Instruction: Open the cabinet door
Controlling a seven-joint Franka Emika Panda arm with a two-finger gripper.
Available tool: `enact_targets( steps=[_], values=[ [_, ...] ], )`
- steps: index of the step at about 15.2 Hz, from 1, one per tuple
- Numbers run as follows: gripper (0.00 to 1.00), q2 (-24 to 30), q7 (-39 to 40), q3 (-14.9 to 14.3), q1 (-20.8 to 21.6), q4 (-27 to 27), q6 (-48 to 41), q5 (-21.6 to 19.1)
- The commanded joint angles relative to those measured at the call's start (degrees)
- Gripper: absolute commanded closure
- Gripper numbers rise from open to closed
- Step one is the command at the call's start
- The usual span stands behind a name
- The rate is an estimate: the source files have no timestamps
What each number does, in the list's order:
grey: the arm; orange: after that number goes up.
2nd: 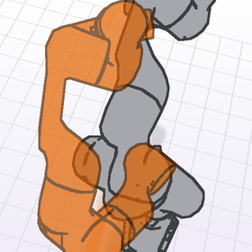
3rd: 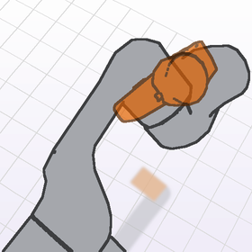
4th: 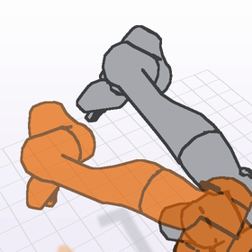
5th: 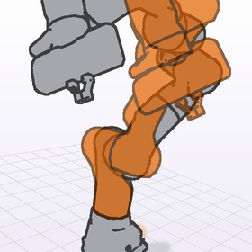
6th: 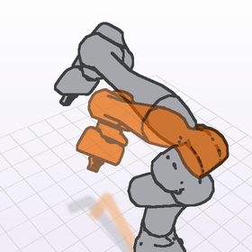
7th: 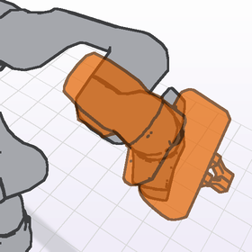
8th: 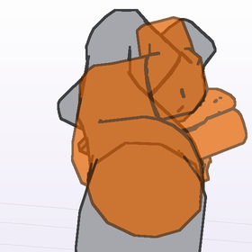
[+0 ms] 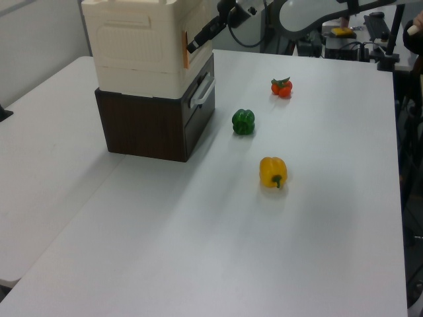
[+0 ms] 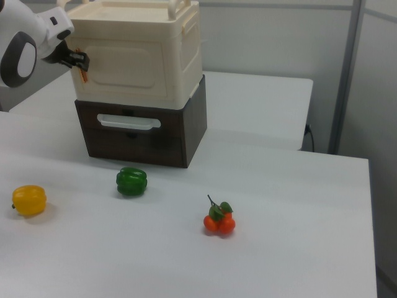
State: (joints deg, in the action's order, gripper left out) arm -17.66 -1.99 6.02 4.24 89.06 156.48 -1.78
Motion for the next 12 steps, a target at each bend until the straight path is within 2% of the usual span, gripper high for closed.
enact_targets(
  steps=[1,3,12],
  values=[
    [0.56,-1.1,1.0,1.2,0.3,-0.4,4.3,0.7],
    [0.59,-1.1,1.0,1.2,0.3,-0.4,4.9,2.0],
    [0.59,-1.8,0.9,1.1,-0.3,-0.4,7.6,5.1]
  ],
)
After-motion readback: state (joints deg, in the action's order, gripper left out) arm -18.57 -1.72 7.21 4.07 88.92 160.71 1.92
